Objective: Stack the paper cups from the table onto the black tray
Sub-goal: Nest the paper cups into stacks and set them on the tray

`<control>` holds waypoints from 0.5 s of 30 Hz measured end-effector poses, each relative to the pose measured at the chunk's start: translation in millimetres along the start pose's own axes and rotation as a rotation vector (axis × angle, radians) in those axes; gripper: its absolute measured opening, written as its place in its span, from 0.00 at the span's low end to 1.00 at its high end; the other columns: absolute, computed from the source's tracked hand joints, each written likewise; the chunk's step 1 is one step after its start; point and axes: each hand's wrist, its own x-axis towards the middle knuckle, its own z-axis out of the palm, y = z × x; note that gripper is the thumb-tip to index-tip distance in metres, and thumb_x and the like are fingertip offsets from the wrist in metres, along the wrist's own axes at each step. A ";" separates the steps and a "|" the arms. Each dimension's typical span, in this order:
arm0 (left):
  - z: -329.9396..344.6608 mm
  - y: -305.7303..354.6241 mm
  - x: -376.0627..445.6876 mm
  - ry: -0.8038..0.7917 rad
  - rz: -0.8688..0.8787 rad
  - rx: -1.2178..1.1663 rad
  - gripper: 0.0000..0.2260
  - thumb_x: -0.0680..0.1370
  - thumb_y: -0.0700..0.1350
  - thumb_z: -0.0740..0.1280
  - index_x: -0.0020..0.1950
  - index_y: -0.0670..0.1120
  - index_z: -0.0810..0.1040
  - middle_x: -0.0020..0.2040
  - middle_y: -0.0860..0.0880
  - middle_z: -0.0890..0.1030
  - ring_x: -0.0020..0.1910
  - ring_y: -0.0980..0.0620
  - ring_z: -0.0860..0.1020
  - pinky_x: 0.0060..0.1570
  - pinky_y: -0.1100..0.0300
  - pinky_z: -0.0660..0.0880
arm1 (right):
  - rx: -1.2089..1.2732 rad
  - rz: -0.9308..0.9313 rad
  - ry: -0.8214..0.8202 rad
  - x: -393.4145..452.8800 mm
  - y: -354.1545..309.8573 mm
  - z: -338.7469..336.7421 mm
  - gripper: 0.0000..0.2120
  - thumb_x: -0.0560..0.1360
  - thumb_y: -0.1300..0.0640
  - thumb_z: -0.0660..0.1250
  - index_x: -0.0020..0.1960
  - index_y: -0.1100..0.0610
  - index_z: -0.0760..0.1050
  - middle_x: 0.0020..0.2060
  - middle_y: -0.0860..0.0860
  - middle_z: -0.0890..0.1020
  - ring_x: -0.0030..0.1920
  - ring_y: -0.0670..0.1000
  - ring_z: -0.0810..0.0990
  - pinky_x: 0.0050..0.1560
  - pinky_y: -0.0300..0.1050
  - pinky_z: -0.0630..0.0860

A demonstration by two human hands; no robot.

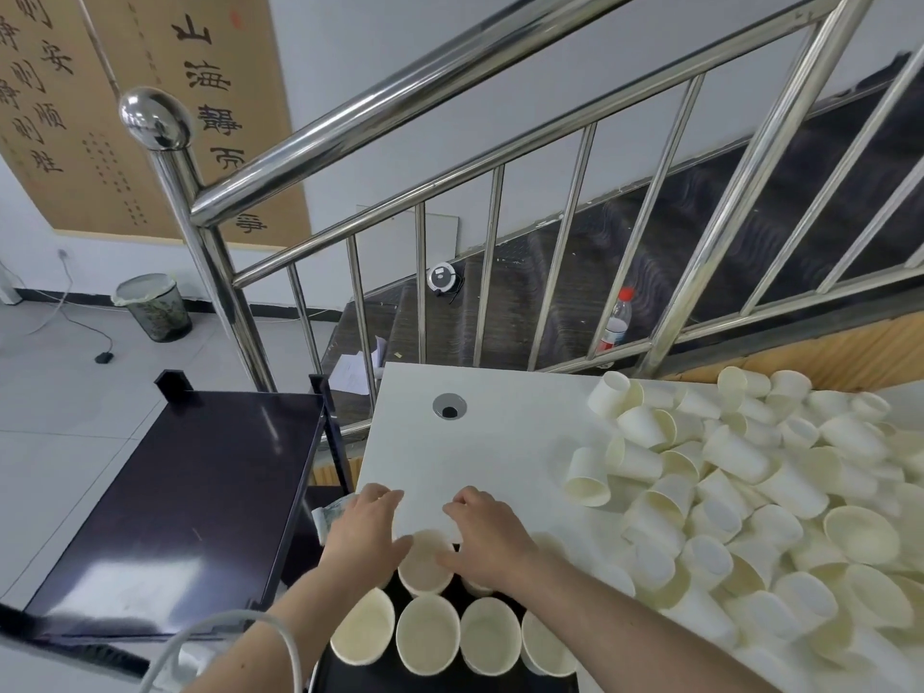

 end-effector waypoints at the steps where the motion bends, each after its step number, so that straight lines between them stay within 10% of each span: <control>1: -0.2 5.4 4.3 0.002 0.017 -0.010 0.28 0.78 0.52 0.64 0.75 0.50 0.61 0.72 0.52 0.63 0.70 0.51 0.64 0.64 0.57 0.69 | 0.012 0.022 0.016 -1.4 6.8 -4.4 0.25 0.75 0.46 0.65 0.68 0.58 0.70 0.65 0.51 0.69 0.65 0.54 0.69 0.65 0.49 0.67; 15: 24.7 76.4 66.0 -0.092 0.145 -0.013 0.26 0.77 0.51 0.64 0.74 0.51 0.62 0.70 0.53 0.64 0.69 0.51 0.65 0.63 0.58 0.69 | 0.034 0.347 0.124 -21.9 128.3 -37.1 0.26 0.78 0.48 0.62 0.74 0.53 0.61 0.68 0.51 0.65 0.67 0.52 0.67 0.61 0.47 0.72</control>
